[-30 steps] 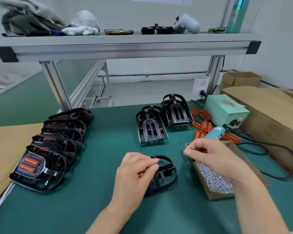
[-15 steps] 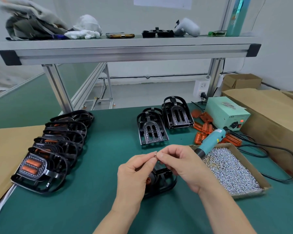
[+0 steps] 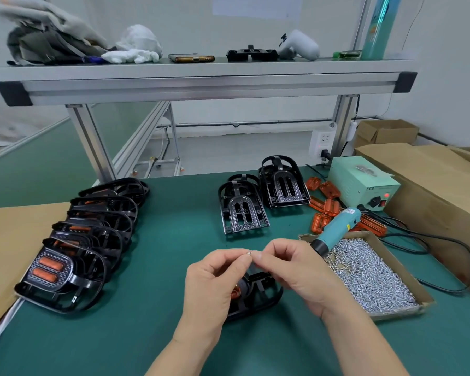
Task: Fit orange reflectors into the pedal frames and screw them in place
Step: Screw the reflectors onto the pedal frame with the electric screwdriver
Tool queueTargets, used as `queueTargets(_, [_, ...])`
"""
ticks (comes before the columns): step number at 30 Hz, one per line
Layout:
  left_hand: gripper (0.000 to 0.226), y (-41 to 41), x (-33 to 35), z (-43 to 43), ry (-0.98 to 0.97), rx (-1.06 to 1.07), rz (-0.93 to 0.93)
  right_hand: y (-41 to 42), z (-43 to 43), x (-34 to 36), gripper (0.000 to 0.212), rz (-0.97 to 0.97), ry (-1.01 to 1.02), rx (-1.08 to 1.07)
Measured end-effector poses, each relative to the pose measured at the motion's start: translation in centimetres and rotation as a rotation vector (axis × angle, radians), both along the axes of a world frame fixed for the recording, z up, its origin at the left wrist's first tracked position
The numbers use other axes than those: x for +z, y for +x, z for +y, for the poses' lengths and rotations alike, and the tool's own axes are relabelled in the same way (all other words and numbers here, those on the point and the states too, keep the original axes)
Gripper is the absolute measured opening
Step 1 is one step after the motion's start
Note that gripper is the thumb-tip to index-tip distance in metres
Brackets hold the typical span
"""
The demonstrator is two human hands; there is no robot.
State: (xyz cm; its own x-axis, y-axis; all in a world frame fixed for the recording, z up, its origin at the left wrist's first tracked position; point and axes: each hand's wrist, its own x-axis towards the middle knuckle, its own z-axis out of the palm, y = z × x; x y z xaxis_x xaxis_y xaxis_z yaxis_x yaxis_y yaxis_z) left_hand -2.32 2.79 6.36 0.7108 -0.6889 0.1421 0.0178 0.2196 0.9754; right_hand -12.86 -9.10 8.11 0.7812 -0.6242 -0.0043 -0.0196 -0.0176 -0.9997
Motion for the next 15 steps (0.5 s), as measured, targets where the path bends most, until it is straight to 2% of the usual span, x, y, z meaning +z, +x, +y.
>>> queueTargets(2, [0.01,0.3,-0.1,0.1,0.026,0.016,-0.045,0.0,-0.7,-0.3,0.031,-0.014,-0.097,-0.12])
queueTargets(4, [0.014,0.9,-0.5,0.2,0.073,0.052,-0.118,-0.3,-2.1,-0.8,0.03,0.011,-0.236,-0.352])
queueTargets(6, [0.015,1.7,-1.0,0.6,0.113,0.102,-0.146,-1.0,-3.8,-1.2,0.023,0.086,-0.381,-0.592])
queueTargets(8, [0.015,2.6,-1.8,0.9,0.151,0.159,-0.175,-1.9,-5.4,-1.7,0.021,0.181,-0.48,-0.744])
queueTargets(12, [0.02,4.2,-3.5,1.4,0.229,0.267,-0.256,-2.8,-7.9,-2.9,0.052,0.379,-0.412,-0.808])
queueTargets(15, [0.02,5.0,-4.7,1.9,0.266,0.308,-0.276,-3.0,-8.9,-3.7,0.075,0.384,-0.345,-0.834])
